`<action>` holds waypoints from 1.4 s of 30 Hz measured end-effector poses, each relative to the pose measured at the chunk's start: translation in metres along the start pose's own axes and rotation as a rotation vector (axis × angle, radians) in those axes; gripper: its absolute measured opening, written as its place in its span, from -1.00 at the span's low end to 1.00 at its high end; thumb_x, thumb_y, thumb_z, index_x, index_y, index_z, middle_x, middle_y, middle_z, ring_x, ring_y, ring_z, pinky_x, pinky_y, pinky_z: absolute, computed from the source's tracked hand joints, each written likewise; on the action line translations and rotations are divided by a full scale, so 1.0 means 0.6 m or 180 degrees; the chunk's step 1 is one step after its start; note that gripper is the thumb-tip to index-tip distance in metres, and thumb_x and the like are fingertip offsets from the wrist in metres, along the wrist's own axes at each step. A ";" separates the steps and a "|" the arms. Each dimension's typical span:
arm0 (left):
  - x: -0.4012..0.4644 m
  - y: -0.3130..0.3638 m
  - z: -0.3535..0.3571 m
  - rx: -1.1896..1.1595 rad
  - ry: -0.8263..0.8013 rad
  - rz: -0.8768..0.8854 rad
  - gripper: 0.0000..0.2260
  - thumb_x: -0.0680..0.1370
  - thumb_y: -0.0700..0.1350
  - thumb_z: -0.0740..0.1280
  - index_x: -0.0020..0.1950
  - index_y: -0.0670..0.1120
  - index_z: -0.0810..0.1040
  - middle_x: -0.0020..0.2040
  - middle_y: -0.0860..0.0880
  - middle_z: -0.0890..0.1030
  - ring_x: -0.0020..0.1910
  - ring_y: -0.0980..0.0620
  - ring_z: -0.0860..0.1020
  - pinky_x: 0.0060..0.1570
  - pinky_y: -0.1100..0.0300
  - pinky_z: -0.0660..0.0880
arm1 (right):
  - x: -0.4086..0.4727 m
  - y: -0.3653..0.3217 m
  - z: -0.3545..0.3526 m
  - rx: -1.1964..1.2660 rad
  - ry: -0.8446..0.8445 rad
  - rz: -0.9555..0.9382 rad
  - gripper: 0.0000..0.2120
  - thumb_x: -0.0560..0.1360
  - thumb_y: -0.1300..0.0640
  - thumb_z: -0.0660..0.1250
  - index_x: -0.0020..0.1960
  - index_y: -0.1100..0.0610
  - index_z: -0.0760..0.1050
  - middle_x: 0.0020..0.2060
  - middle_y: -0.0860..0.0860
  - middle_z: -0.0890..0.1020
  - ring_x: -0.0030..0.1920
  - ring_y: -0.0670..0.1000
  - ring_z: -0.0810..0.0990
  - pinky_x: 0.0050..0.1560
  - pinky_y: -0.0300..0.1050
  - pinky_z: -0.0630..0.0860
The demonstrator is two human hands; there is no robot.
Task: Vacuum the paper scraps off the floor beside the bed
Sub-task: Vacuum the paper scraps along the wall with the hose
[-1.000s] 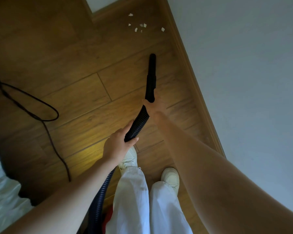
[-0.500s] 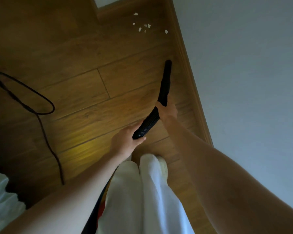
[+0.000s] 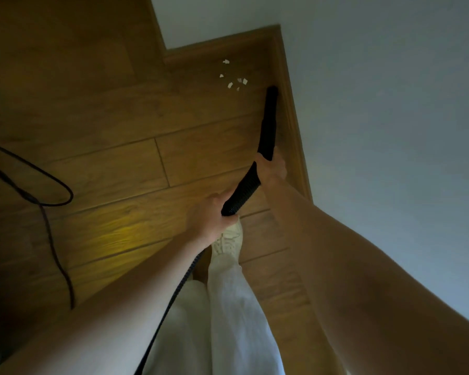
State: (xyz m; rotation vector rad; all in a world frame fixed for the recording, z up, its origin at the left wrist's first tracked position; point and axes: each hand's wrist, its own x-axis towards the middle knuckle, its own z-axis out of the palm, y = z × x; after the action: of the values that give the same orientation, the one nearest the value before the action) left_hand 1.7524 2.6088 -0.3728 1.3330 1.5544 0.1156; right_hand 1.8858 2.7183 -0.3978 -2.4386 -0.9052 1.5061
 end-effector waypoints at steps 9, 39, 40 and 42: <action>-0.027 0.016 0.032 -0.0305 -0.0055 -0.0269 -0.35 0.51 -0.10 0.37 0.50 0.23 0.16 -0.08 0.15 0.51 -0.29 0.21 0.46 -0.46 0.37 0.30 | -0.017 0.022 -0.007 -0.0114 -0.0212 0.0253 -0.69 0.58 0.13 0.23 0.28 0.23 0.42 0.15 0.15 0.57 0.10 0.12 0.55 0.07 -0.09 0.46; -0.036 -0.006 -0.016 -0.1161 0.0623 -0.0439 -0.38 0.48 -0.08 0.43 0.47 0.23 0.27 0.17 0.08 0.61 0.01 0.06 0.61 -0.07 0.00 0.61 | -0.016 -0.054 0.069 -0.0221 -0.0502 -0.0245 -0.54 0.55 0.07 0.25 0.44 0.07 0.33 0.15 0.06 0.56 0.06 0.05 0.55 0.08 -0.03 0.56; -0.038 -0.013 -0.022 -0.1192 0.0684 -0.0459 -0.38 0.47 -0.08 0.43 0.46 0.24 0.27 0.17 0.11 0.60 0.03 0.07 0.61 -0.05 0.03 0.61 | -0.018 -0.062 0.081 -0.0245 -0.0607 -0.0298 -0.52 0.55 0.08 0.25 0.46 0.05 0.31 0.16 0.06 0.56 0.06 0.05 0.55 0.09 -0.03 0.56; -0.041 -0.026 -0.035 -0.1248 0.0768 -0.0459 -0.38 0.47 -0.09 0.44 0.46 0.23 0.27 0.20 0.22 0.52 0.11 0.15 0.57 0.01 0.22 0.58 | -0.022 -0.075 0.102 -0.0265 -0.0726 -0.0408 -0.51 0.56 0.10 0.24 0.47 0.03 0.29 0.16 0.06 0.56 0.04 0.04 0.55 0.06 -0.07 0.56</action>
State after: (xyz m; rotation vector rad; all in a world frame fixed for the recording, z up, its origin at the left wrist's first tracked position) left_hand 1.7229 2.5947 -0.3579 0.9205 1.7168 0.4804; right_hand 1.8105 2.7360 -0.3994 -2.2444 -1.1635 1.7573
